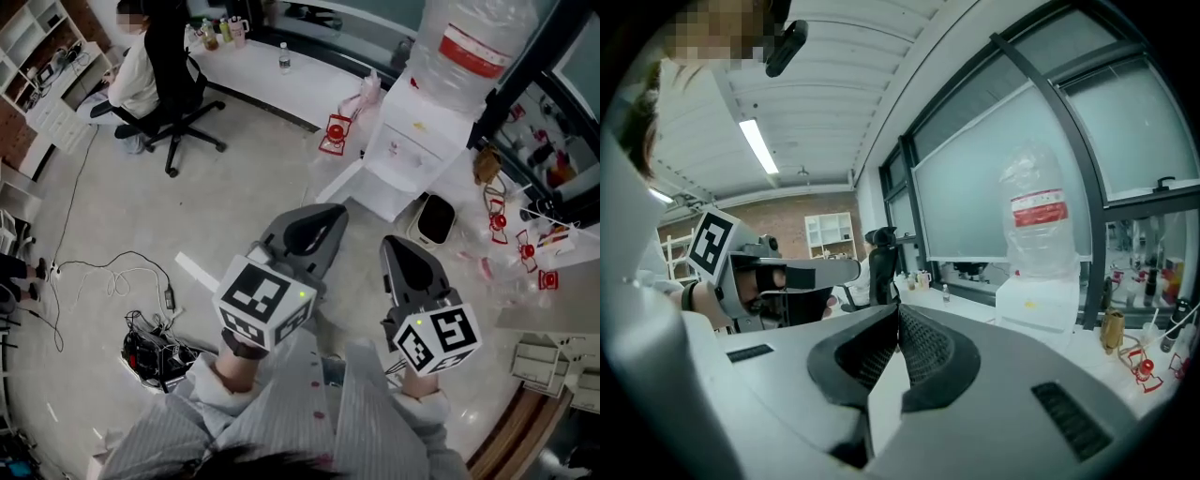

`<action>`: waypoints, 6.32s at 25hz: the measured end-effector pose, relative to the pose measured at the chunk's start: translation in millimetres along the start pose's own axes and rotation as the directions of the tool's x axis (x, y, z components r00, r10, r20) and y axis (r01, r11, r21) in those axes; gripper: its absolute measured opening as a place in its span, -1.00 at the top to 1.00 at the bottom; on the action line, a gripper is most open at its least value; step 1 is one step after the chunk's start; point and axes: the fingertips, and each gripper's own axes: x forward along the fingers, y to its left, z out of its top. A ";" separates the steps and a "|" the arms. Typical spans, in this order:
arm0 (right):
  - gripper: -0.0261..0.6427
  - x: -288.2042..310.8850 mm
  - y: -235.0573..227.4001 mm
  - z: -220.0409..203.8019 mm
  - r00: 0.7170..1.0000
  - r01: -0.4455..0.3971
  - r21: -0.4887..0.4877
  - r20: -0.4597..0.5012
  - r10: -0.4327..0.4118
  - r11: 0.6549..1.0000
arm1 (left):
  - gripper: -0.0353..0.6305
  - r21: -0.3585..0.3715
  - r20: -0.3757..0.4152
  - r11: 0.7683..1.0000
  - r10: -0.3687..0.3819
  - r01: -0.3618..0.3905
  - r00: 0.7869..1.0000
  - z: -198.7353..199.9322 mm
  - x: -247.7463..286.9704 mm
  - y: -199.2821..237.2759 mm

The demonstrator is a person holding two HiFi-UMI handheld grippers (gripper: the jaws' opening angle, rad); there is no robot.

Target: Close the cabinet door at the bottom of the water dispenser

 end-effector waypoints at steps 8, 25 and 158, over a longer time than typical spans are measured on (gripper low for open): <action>0.88 62.4 -5.6 -3.0 0.998 0.049 0.010 -0.042 -0.049 0.999 | 0.86 -0.011 -0.041 0.999 -0.038 0.038 0.998 -6.0 17.0 60.0; 0.88 181.3 -120.2 1.9 0.993 0.037 0.059 -0.116 -0.030 0.998 | 0.86 -0.055 -0.092 0.998 -0.013 0.008 0.996 -8.9 157.4 158.6; 0.29 334.0 -272.8 -565.1 0.406 0.403 -0.143 -0.857 -0.317 0.904 | 0.86 -0.338 -0.570 0.910 0.006 -0.241 0.822 -478.6 266.2 315.3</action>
